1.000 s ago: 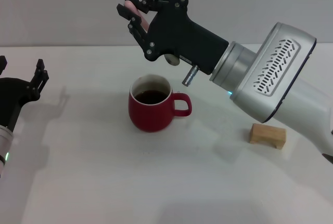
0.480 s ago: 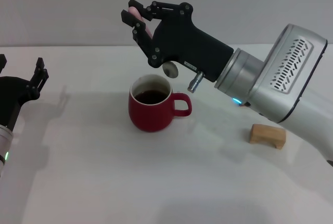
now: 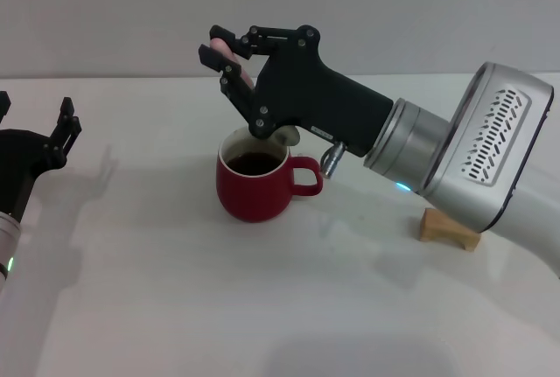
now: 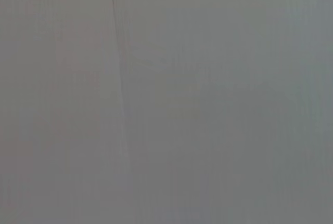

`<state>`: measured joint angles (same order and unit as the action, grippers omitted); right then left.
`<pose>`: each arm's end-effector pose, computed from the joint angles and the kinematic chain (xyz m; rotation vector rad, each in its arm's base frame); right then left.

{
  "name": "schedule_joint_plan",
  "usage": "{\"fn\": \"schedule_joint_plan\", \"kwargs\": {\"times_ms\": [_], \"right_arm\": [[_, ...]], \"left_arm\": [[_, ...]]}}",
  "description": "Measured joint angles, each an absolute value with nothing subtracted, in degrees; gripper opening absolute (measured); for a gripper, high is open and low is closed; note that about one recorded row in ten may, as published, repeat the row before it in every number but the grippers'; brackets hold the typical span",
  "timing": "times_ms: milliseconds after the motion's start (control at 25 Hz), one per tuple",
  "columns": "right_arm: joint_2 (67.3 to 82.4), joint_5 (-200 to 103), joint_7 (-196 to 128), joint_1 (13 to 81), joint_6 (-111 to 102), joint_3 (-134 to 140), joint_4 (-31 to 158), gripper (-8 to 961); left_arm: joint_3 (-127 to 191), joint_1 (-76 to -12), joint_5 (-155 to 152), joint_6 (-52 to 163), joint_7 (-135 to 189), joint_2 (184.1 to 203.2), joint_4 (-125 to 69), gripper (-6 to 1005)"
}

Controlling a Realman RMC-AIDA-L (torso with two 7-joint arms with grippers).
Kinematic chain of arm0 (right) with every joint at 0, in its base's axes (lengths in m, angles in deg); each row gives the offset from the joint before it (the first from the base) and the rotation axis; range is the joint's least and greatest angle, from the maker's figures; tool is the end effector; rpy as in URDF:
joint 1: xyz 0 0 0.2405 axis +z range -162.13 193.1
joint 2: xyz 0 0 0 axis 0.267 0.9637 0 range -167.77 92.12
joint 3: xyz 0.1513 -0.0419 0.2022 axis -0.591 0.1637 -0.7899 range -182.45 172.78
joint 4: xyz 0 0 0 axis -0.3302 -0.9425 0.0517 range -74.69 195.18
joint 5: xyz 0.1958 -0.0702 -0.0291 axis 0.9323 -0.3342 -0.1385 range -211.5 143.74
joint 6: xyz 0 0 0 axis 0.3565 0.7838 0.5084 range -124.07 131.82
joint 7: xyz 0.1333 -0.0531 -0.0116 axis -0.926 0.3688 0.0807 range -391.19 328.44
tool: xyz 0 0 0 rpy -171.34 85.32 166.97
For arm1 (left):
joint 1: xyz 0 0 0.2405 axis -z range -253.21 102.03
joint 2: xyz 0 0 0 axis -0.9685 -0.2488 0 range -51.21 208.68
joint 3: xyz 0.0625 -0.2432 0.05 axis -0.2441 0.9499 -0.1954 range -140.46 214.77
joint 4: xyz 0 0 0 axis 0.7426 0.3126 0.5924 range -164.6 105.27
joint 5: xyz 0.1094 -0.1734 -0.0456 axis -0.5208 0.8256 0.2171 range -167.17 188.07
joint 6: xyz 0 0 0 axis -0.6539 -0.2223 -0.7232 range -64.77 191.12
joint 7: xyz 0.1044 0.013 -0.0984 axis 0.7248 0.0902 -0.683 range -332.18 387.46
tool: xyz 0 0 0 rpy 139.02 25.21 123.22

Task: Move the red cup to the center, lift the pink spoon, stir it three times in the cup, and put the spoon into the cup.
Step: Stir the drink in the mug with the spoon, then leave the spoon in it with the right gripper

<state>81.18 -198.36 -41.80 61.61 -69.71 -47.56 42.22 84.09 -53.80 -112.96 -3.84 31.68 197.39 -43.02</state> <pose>0.1133 0.3569 -0.0885 -2.2632 -0.3033 1.1583 -0.3377 0.3207 -0.0069 -1.5135 -0.4599 -0.5689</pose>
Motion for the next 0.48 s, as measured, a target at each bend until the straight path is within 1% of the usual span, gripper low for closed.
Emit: {"fn": "schedule_joint_plan", "kwargs": {"times_ms": [280,480], "right_arm": [[81.18,-198.24,-41.58,62.10,-67.99,-48.51,42.68,135],[81.17,-198.02,-40.54,59.89,-68.62,-51.05,41.35,135]], "left_arm": [[84.04,-53.59,-112.95,-3.36,31.68,197.46,-43.02,834],[83.95,-53.34,-112.96,-1.51,31.64,197.45,-43.02,834]]}}
